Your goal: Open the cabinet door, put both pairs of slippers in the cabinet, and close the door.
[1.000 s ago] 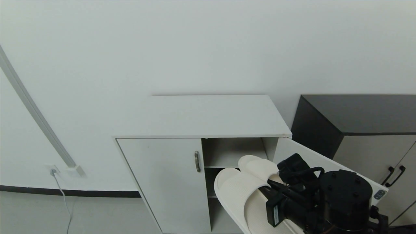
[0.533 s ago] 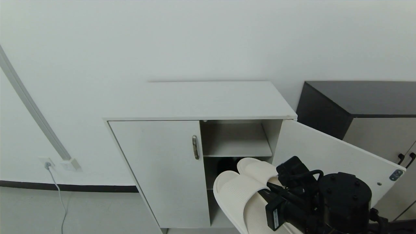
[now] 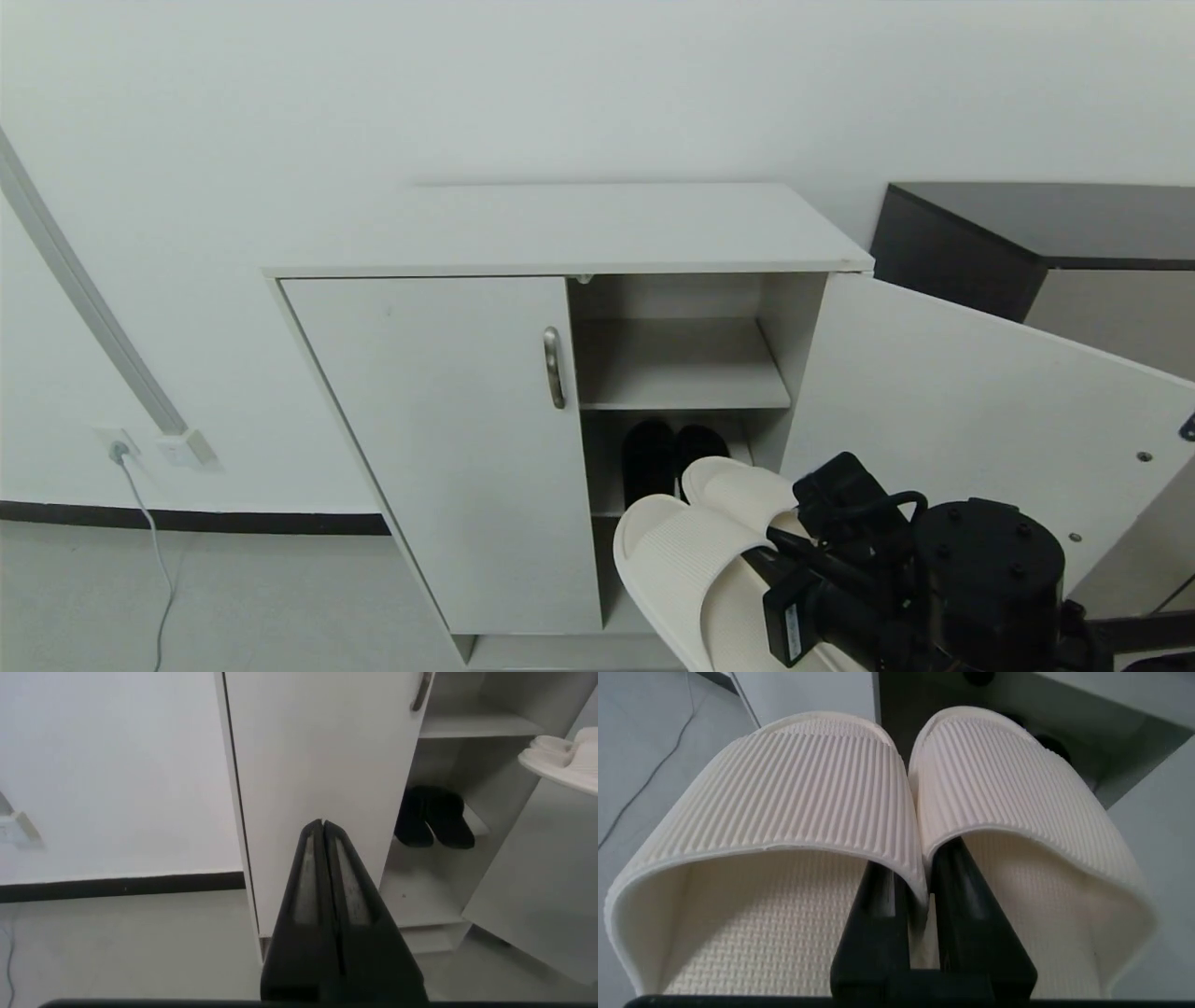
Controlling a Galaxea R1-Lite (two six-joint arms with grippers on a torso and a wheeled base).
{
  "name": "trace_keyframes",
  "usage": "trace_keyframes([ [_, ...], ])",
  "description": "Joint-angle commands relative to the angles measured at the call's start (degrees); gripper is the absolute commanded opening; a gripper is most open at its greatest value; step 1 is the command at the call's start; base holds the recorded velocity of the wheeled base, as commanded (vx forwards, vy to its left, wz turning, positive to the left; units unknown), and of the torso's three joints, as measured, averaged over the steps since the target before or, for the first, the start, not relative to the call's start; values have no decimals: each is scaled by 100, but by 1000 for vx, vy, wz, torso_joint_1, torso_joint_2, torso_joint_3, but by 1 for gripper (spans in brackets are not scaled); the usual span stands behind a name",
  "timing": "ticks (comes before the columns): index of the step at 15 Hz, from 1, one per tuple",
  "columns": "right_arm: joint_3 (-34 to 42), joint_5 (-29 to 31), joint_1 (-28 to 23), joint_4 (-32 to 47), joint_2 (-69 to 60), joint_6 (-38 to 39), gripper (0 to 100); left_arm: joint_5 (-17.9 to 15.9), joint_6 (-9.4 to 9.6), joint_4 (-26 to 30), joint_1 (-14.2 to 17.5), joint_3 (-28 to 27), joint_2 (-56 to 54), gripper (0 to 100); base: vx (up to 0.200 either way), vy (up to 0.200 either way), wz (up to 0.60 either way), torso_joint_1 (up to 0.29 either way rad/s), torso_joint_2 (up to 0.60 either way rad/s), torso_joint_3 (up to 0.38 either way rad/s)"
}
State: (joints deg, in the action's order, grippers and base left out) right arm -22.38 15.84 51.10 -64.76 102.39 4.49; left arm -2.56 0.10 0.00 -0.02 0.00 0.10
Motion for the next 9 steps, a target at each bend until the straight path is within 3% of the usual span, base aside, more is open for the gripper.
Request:
trace_keyframes([
  [1,6,-2,5,-28,53,0,0,1,-1,0,2,0,-1,0,0,0,0,-134,466,339],
  [9,164,-19,14,-415,211,-123,0,1,-1,0,2,0,-1,0,0,0,0,-81,452,370],
])
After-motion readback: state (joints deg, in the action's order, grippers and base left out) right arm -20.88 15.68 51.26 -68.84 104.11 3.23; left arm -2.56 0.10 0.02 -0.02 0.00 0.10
